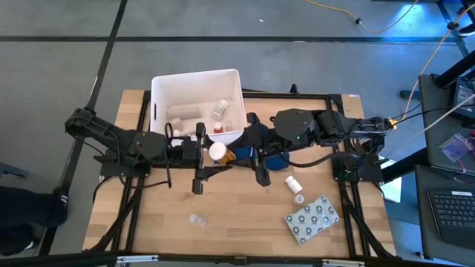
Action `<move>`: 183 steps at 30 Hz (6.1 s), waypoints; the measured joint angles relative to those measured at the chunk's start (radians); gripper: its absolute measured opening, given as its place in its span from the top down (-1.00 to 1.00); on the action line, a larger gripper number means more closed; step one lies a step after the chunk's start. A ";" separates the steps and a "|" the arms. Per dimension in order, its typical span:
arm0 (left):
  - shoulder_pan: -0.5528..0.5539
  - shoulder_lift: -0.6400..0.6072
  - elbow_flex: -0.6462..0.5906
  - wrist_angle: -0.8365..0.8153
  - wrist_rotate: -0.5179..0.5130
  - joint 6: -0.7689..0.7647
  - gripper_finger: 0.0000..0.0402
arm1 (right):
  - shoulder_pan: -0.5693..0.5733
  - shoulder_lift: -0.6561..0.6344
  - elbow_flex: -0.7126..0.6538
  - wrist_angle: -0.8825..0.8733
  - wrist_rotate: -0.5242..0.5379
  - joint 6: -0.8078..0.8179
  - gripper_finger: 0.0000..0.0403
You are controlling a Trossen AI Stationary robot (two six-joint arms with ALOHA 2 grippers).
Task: Pick & place medical supplies in basket/bin
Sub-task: Put the orange pill bottle into the white container
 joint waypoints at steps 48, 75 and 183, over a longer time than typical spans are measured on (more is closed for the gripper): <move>-0.002 -0.003 -0.002 -0.021 0.008 -0.013 0.09 | 0.002 0.041 0.000 0.044 0.001 -0.060 0.00; 0.001 0.002 0.000 -0.074 0.005 -0.042 -0.01 | 0.001 0.048 -0.004 0.027 0.008 -0.057 0.23; 0.026 -0.113 0.000 -0.329 0.187 -0.035 -0.05 | -0.002 0.043 -0.051 -0.112 -0.013 0.049 0.16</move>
